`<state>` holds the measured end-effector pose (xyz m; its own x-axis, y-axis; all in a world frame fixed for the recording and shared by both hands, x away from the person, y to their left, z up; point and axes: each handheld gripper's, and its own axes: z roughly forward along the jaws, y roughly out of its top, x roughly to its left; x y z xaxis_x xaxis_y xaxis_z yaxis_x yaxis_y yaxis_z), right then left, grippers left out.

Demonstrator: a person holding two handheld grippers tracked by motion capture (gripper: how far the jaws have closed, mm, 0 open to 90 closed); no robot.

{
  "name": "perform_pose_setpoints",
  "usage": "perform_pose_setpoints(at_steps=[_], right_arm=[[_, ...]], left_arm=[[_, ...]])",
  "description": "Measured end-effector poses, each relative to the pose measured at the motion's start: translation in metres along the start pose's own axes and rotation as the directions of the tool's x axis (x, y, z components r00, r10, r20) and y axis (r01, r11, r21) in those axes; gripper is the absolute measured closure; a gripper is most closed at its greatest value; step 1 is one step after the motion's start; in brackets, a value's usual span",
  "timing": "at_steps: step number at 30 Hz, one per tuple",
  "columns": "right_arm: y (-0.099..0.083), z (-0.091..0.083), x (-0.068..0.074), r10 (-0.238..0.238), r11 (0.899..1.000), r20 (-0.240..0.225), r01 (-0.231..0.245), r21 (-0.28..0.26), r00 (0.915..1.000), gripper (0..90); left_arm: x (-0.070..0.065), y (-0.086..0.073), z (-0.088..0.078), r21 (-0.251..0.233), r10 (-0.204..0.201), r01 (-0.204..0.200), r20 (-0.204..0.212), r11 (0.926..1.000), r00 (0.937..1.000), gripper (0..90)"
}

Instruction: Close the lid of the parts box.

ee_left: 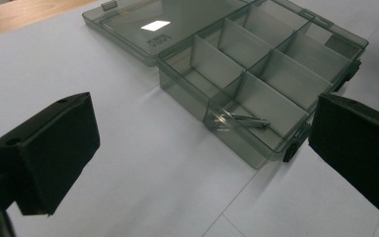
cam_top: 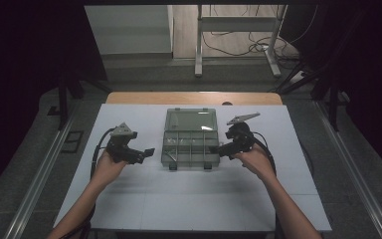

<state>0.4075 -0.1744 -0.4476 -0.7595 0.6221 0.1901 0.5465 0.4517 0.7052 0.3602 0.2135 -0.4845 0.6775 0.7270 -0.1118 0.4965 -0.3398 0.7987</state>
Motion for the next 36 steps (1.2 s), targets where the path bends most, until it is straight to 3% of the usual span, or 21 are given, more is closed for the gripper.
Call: perform_pose_setpoints(at_steps=[12, 25, 29, 36], right_arm=[[0.013, 0.015, -0.009, 0.01, 1.0, 0.004, -0.01, 0.007, 0.9999, 1.1], [0.026, 0.029, -0.024, 0.026, 0.999, 0.069, -0.028, 0.04, 0.9973, 0.3], [0.031, 0.035, -0.028, 0.041, 0.998, 0.109, -0.046, 0.048, 0.9932, 0.0], [0.04, 0.045, -0.037, 0.063, 0.995, 0.128, -0.073, 0.074, 0.9897, 0.0]], left_arm=[[0.003, 0.01, 0.015, 0.002, -0.011, 0.011, 0.002, 0.9999, 0.9999, 0.0], [0.01, 0.02, 0.029, 0.03, -0.047, 0.046, 0.014, 0.9985, 0.9988, 0.4], [0.013, 0.021, 0.034, 0.044, -0.036, 0.036, 0.008, 0.9984, 0.9993, 0.7], [0.018, 0.022, 0.039, 0.056, -0.032, 0.032, 0.0, 0.9979, 0.9995, 1.1]])
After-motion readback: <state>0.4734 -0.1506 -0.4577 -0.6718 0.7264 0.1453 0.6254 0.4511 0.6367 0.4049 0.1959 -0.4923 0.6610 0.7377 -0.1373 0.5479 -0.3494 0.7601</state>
